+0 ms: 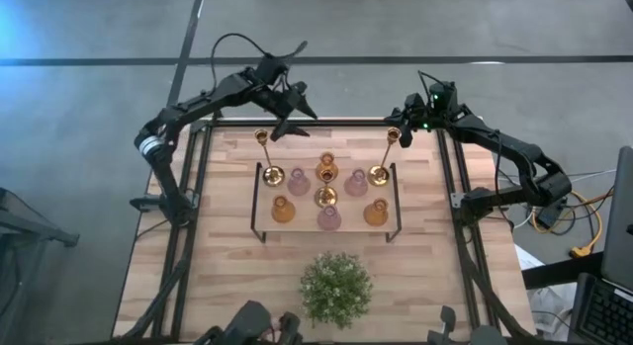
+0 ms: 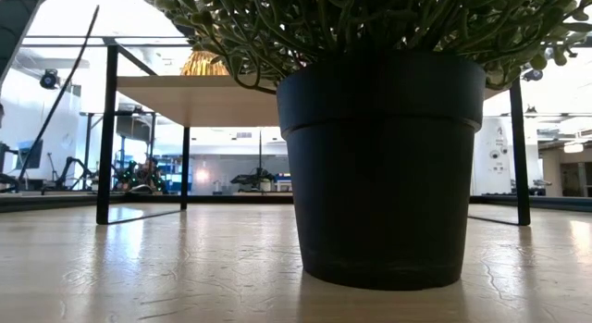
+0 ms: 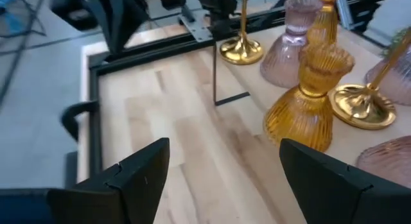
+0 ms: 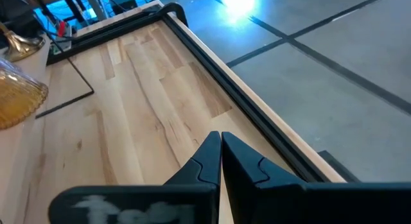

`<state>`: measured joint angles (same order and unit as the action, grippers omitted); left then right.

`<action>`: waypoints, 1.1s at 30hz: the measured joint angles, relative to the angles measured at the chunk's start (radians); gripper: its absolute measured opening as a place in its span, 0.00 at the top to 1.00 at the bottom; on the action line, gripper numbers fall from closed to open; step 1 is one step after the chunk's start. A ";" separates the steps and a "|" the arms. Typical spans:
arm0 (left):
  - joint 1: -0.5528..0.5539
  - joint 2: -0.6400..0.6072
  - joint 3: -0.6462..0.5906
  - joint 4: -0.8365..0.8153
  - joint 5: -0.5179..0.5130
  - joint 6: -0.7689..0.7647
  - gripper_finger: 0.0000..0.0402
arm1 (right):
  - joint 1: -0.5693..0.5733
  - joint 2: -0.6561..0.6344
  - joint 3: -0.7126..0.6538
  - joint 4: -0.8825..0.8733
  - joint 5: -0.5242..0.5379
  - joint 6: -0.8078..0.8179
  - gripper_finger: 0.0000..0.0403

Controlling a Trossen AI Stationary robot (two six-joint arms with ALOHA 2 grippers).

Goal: Pick & Place candle stick holders
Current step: Return to Home Position

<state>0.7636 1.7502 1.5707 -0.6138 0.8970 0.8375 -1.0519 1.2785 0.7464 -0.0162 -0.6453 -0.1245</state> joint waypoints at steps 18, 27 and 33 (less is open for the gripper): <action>0.021 -0.345 0.000 0.003 -0.412 -0.018 0.26 | 0.000 0.000 0.000 0.035 -0.006 0.093 0.98; 0.081 -0.438 -0.002 0.048 -0.757 -0.035 0.28 | 0.000 0.000 0.000 0.049 -0.006 0.082 0.98; 0.104 -0.510 -0.013 0.031 -0.894 -0.099 0.34 | -0.001 -0.042 0.030 -0.006 -0.007 0.036 0.98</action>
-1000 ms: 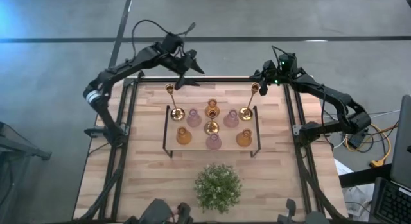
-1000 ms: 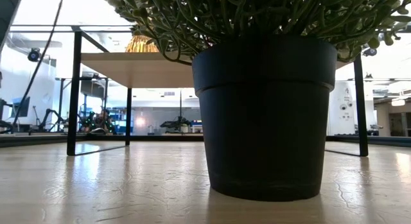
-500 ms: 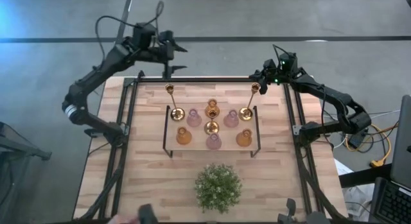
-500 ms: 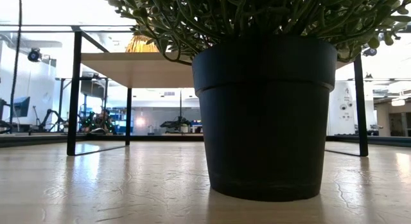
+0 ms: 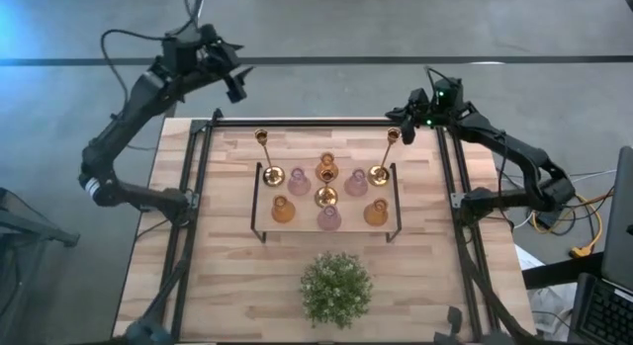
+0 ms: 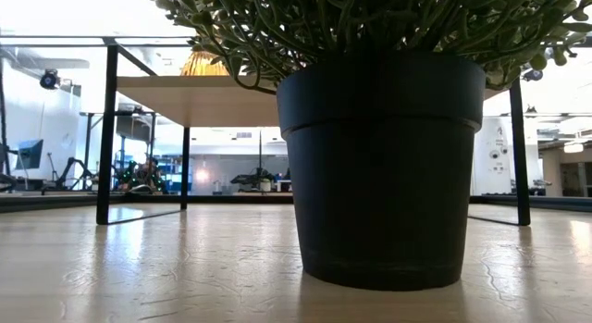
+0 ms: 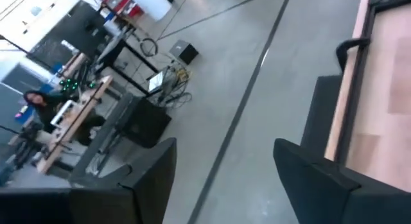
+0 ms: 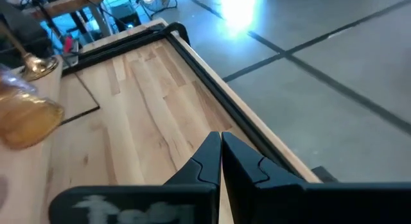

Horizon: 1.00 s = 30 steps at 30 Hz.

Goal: Pick & Place candle stick holders
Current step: Return to Home Position

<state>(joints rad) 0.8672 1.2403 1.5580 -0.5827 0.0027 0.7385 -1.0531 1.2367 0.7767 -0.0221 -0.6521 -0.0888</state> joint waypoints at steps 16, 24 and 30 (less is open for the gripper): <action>0.002 -0.392 -0.234 -0.056 0.125 -0.236 0.73 | 0.001 -0.461 0.007 -0.527 0.120 -0.159 0.98; -0.001 -0.547 -0.431 -0.027 0.246 -0.373 0.96 | 0.023 -0.636 -0.029 -0.623 0.060 -0.101 0.98; -0.003 -0.709 -0.563 -0.004 0.270 -0.452 0.99 | 0.043 -0.760 -0.103 -0.622 0.059 -0.053 0.98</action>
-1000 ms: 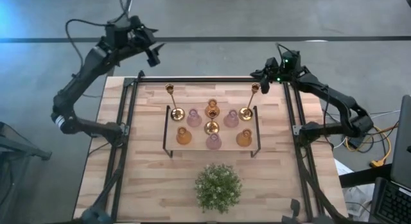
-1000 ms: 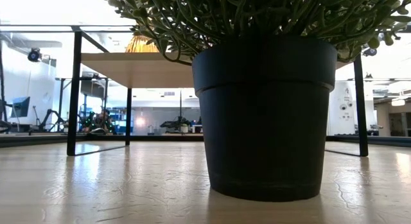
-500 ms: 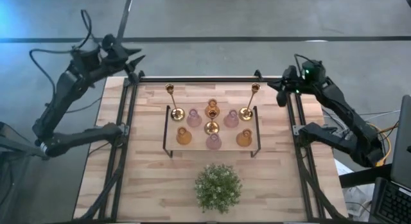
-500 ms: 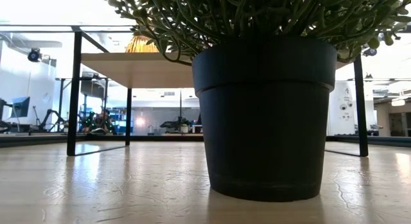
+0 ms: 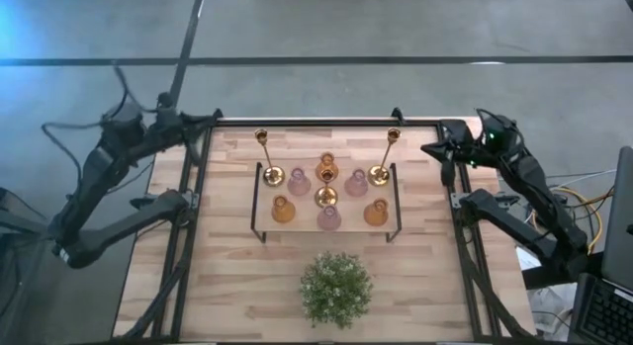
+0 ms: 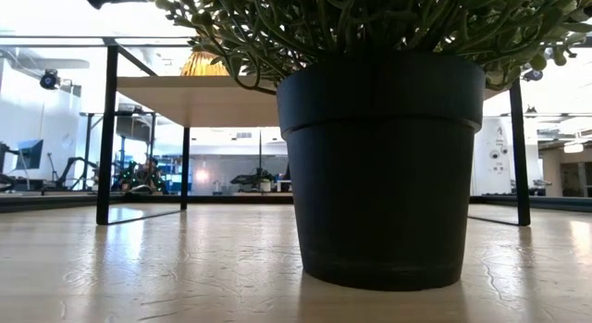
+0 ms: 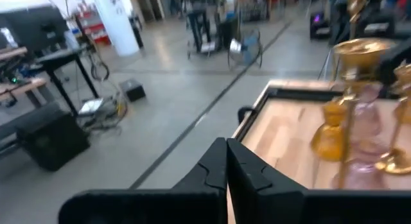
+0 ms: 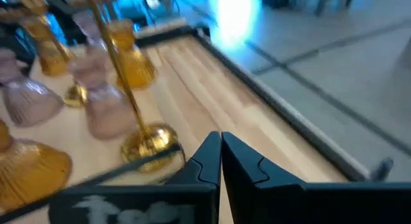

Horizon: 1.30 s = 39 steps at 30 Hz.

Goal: Pick & Place candle stick holders
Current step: Return to Home Position

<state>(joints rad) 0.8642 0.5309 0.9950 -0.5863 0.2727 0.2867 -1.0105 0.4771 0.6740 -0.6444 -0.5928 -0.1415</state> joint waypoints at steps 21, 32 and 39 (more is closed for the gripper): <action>-0.005 -0.448 -0.445 0.203 0.142 -0.328 1.00 | 0.254 -0.178 -0.113 0.169 0.082 0.159 0.98; -0.009 -0.528 -0.591 0.281 0.201 -0.438 1.00 | 0.482 -0.236 -0.270 0.261 0.280 0.306 0.98; -0.011 -0.529 -0.637 0.311 0.203 -0.452 1.00 | 0.590 -0.279 -0.408 0.420 0.377 0.367 0.98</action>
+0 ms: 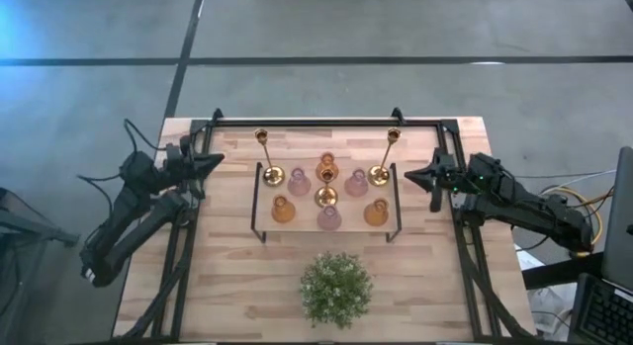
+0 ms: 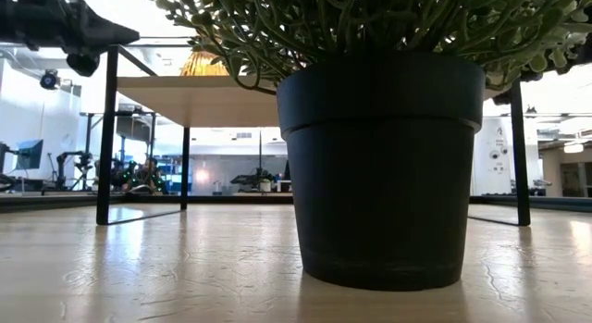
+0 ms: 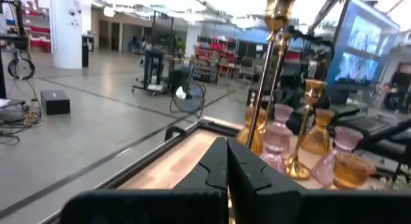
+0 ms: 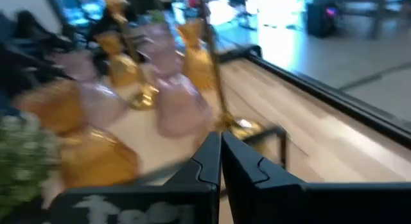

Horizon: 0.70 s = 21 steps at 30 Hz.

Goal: Pick & Place candle stick holders
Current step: Return to Home Position

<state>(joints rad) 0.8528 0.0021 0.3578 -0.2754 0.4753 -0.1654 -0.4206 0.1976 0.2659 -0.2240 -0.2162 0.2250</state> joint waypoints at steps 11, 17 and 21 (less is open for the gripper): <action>-0.024 0.000 -0.094 0.089 -0.024 -0.032 1.00 | 0.068 -0.081 -0.105 -0.004 0.096 0.030 0.98; -0.026 0.000 -0.102 0.089 -0.039 -0.027 1.00 | 0.070 -0.095 -0.174 -0.005 0.054 0.030 0.98; -0.026 0.000 -0.103 0.091 -0.049 -0.019 1.00 | 0.070 -0.085 -0.176 0.010 0.063 0.003 0.98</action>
<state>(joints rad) 0.8272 0.0017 0.2550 -0.1844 0.4259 -0.1839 -0.3509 0.1128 0.0900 -0.2137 -0.1531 0.2276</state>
